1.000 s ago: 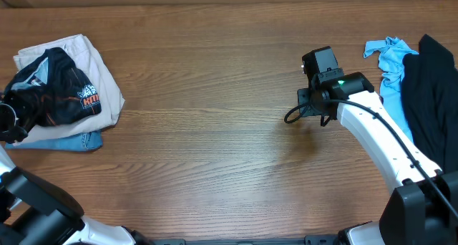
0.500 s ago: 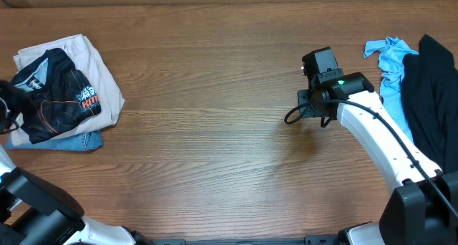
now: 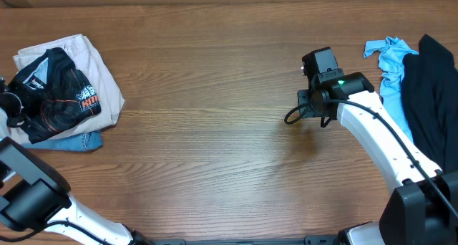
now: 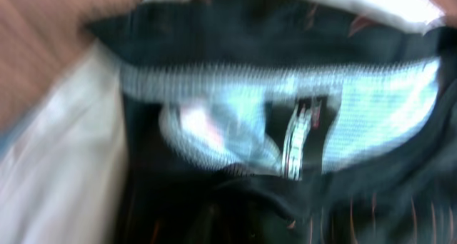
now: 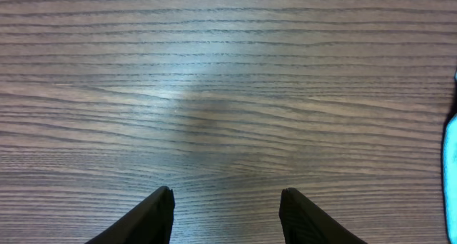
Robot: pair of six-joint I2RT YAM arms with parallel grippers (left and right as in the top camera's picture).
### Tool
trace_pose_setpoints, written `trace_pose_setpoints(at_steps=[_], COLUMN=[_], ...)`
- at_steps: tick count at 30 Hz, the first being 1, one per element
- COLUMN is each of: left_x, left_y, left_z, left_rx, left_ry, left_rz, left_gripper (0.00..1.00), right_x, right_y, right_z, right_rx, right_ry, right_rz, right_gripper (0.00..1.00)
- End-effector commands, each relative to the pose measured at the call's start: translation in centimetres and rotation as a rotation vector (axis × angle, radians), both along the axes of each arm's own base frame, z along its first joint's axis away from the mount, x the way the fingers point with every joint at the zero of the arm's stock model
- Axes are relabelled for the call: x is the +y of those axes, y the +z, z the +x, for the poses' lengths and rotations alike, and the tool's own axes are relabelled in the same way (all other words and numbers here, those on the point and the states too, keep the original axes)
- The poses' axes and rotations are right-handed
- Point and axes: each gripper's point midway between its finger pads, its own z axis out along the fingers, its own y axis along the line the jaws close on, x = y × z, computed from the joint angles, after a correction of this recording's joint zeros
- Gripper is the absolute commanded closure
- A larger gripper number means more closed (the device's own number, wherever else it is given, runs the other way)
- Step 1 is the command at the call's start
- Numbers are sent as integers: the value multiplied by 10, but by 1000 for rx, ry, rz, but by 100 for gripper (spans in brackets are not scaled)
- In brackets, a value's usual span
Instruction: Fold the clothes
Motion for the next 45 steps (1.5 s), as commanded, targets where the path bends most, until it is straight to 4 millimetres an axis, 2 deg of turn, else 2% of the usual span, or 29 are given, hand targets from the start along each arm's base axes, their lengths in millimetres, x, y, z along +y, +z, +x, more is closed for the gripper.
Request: trace_pose_setpoints(at_steps=[1,2,5,8,10,12,14,15,17,22,24,25,27,28,32,34,35,36,38,39,41,43,45], left_x=[6,10,17,39,43,46,47,49,48,32,27,25,25,26,33,29,20,15,-15,-39,-74,-117,-180], left_y=[-15,-17,-17,-16,-15,-12,-10,-9,-11,-30,-26,-17,13,39,142,178,191,194,197,195,190,180,168], left_z=[22,27,35,29,28,30,31,31,28,0,-7,-8,-6,-2,-6,-14,-17,-18,-12,-5,7,19,29], left_rx=[-32,-47,-75,-29,-25,-37,-46,-47,-37,106,139,143,106,65,-45,-77,-94,-99,-105,-102,-87,-55,0], left_ry=[-39,-39,-32,35,45,49,50,52,51,-18,-20,-20,-12,-9,58,87,81,77,10,-49,-139,-271,-464], left_rz=[51,67,97,194,215,228,235,238,224,168,138,141,172,210,411,482,489,483,442,416,391,378,388], left_gripper=[54,48,50,47,42,23,17,0,0,0,0,0,0,0,0,0,0,0,0,0,0,0,0], right_x=[4,4,4,4,5,5,5,5,5,6,7,9,18,20,22,22,24,24,25,29,41,49,55], right_y=[13,14,13,14,14,15,15,15,15,17,18,19,19,19,19,19,19,19,19,19,23,28,38], right_z=[5,5,5,6,7,9,10,10,9,14,17,18,19,19,19,19,18,18,18,19,24,31,47], right_rx=[-39,-39,-39,-43,-47,-53,-57,-57,-57,-75,-91,-95,-94,-92,-92,-90,-88,-88,-88,-91,-107,-138,-211], right_ry=[-1,-1,-1,-1,-1,-1,-1,-1,-1,-1,0,3,20,25,28,29,31,33,33,41,50,37,28], right_rz=[39,39,39,40,41,43,44,44,44,49,54,62,110,122,131,134,140,145,146,170,238,289,332], right_gripper=[48,49,48,48,48,48,49,49,48,48,42,35,7,1,0,0,0,0,0,0,0,0,0])
